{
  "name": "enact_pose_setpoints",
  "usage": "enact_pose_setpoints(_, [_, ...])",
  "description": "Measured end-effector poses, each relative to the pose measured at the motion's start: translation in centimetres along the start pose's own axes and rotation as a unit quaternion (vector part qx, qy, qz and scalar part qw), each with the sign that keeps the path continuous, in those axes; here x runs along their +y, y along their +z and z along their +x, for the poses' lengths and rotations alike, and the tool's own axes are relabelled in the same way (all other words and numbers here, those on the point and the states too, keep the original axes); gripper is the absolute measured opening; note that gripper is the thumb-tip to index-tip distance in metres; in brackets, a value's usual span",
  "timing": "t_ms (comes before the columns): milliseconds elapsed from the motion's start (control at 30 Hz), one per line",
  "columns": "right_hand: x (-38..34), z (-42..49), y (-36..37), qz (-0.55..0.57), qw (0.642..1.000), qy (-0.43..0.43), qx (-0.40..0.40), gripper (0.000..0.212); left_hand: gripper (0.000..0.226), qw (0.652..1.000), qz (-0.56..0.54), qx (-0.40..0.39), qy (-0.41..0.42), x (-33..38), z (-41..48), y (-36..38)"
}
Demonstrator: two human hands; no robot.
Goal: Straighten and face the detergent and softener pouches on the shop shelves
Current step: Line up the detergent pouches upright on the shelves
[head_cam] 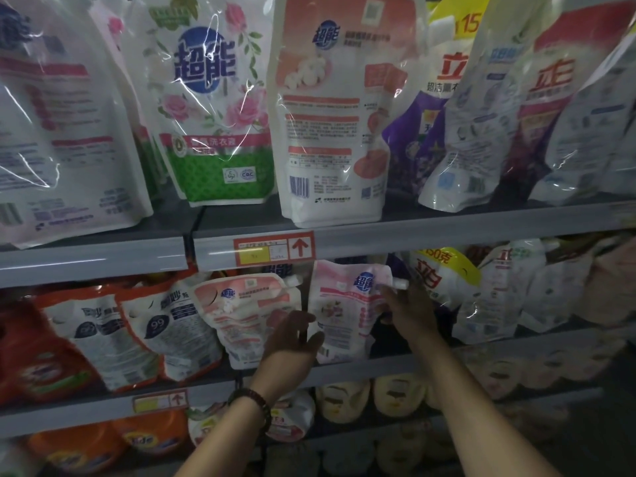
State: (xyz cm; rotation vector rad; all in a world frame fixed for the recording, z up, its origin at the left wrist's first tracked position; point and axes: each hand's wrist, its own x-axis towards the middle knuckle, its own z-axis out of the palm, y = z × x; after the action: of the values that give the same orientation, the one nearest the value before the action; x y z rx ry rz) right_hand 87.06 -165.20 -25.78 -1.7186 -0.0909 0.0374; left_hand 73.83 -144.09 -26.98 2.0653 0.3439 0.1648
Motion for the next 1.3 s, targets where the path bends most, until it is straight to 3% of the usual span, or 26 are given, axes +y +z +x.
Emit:
enact_pose_setpoints(133, [-0.2,-0.9,0.0,0.051,0.999,0.001,0.006,0.018,0.021,0.998,-0.056,0.002,-0.019,-0.5,-0.5,0.0])
enact_pose_setpoints(267, [-0.4,-1.0,0.2,0.017,0.999,-0.037,0.013,0.014,0.022,0.995,-0.097,0.003,-0.028,-0.6,-0.9,-0.4])
enact_pose_setpoints(500, [-1.7,-2.3,0.5,-0.013,0.992,-0.110,0.053,0.020,0.019,0.996,-0.085,-0.002,-0.009,0.4,-1.6,-1.8])
enact_pose_setpoints(633, [-1.9,-2.6,-0.5,-0.020,0.991,-0.110,0.079,0.021,0.032,0.997,-0.079,-0.011,-0.009,0.1,-1.3,-2.1])
enact_pose_setpoints(733, [-2.6,-3.4,-1.2,-0.038,0.988,-0.116,0.096,0.017,0.032,0.997,-0.079,-0.026,0.001,0.9,-1.7,-2.3])
enact_pose_setpoints(833, [-3.8,-4.8,-1.6,-0.067,0.981,-0.132,0.122,0.019,0.015,0.995,-0.087,-0.016,0.035,2.5,-2.2,-2.3])
enact_pose_setpoints(1100, [-7.9,-9.2,-1.7,-0.062,0.983,-0.124,0.118,0.011,0.024,0.984,-0.146,-0.030,0.093,4.5,-3.5,-2.9])
enact_pose_setpoints(1300, [-10.8,-11.5,-0.6,-0.015,0.985,-0.133,0.110,0.012,0.018,0.970,-0.215,0.027,0.112,5.3,-5.1,-4.6])
